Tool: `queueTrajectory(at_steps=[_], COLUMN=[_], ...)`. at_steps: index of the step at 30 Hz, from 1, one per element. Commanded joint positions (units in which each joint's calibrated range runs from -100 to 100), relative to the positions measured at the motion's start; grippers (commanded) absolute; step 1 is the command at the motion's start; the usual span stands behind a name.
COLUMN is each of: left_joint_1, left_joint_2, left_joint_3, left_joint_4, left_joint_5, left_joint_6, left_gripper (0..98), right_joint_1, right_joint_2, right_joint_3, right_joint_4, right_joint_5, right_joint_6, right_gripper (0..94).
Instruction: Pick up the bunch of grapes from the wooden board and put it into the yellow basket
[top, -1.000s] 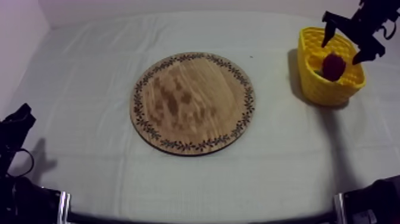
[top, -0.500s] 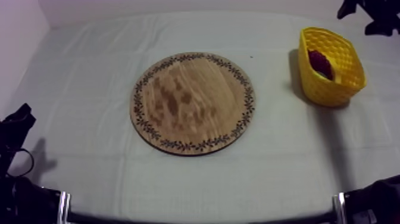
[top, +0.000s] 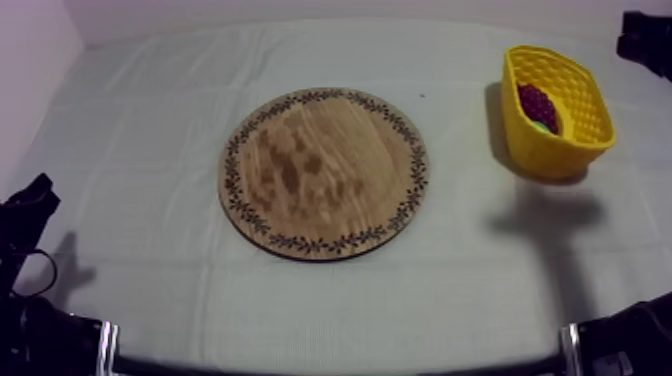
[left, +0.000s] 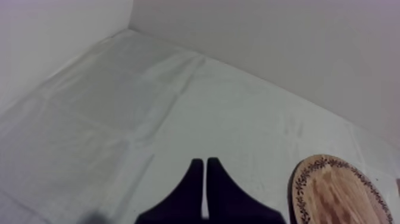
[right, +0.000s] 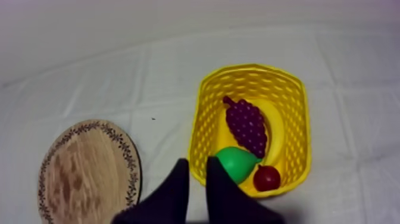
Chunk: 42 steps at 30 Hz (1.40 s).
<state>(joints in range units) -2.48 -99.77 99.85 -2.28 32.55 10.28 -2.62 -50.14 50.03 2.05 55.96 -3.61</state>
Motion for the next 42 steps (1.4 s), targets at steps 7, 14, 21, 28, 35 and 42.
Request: queueTrajectory(at_steps=[7, 14, 21, 28, 35, 42], left_joint_1=[-0.01, -0.01, -0.01, -0.01, -0.01, -0.01], left_joint_2=[0.03, 0.03, 0.03, 0.03, 0.03, 0.03], left_joint_3=[0.04, 0.04, 0.04, 0.04, 0.04, 0.04], left_joint_4=[0.01, 0.01, 0.01, 0.01, 0.01, 0.01], left_joint_5=[0.03, 0.03, 0.03, 0.03, 0.03, 0.03], left_joint_6=[0.0, 0.0, 0.0, 0.01, 0.0, 0.0], left_gripper=[0.0, 0.0, 0.0, 0.0, 0.0, 0.0], right_joint_1=[1.67, 3.35, 2.77, 1.23, 2.35, 1.72], right_joint_2=[-22.22, -34.52, -41.58, -45.1, -45.5, -45.53], right_joint_3=[30.08, 41.53, 46.38, 48.46, 49.64, 49.74], right_joint_4=[-5.19, -10.74, -8.77, -5.08, -3.09, -2.92], right_joint_5=[-10.85, -12.14, -12.78, -15.12, -18.04, -18.27], right_joint_6=[7.72, 14.27, 12.71, 8.52, 15.27, 15.22], right_gripper=[1.0, 0.3, 0.2, 0.2, 0.5, 0.5])
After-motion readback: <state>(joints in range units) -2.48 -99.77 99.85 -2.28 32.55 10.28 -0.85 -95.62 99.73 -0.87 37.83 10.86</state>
